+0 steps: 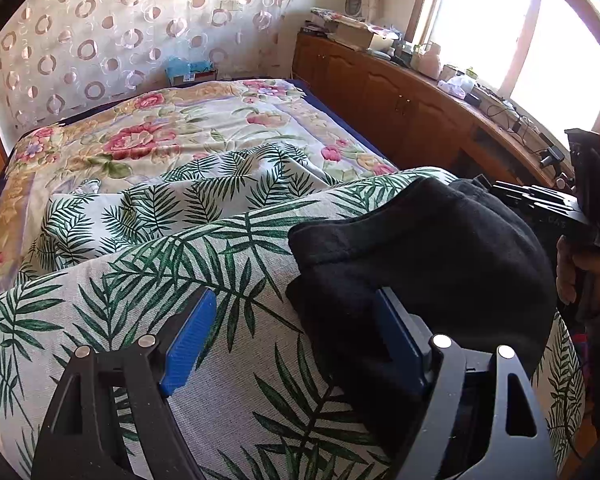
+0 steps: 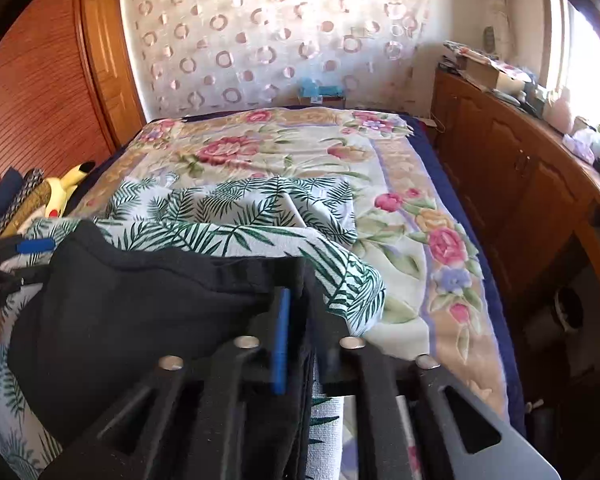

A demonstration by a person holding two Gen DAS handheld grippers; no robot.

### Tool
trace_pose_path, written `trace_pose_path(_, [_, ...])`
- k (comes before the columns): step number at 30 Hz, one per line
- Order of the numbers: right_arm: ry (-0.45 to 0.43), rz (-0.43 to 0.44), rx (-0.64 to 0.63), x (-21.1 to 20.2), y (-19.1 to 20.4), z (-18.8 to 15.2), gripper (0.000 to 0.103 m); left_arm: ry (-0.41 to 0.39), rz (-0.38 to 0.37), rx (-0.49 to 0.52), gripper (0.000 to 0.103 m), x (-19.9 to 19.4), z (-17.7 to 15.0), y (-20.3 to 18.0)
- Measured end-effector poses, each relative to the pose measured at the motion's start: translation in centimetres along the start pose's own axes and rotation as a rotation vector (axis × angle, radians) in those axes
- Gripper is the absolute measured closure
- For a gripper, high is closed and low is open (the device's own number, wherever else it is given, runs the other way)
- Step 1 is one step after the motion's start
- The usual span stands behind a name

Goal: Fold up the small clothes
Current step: 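Lift the folded shirt up off the bed with both grippers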

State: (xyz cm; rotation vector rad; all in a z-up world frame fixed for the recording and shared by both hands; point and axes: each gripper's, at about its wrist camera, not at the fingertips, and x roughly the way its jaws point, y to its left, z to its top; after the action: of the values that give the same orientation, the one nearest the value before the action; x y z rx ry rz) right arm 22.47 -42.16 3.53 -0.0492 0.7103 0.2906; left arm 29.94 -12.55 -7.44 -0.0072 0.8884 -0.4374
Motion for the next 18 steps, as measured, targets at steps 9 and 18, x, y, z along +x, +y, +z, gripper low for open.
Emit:
trace_pose_path(9, [0.025,0.042,0.007,1.8,-0.4,-1.9,0.047,0.006,-0.03,0.008,0.022,0.3,-0.1,-0.4])
trace_pose_path(18, [0.076,0.115,0.031,3.6,-1.1,-1.1,0.046,0.025,-0.058,0.048,0.028,0.8,-0.4,-1.4])
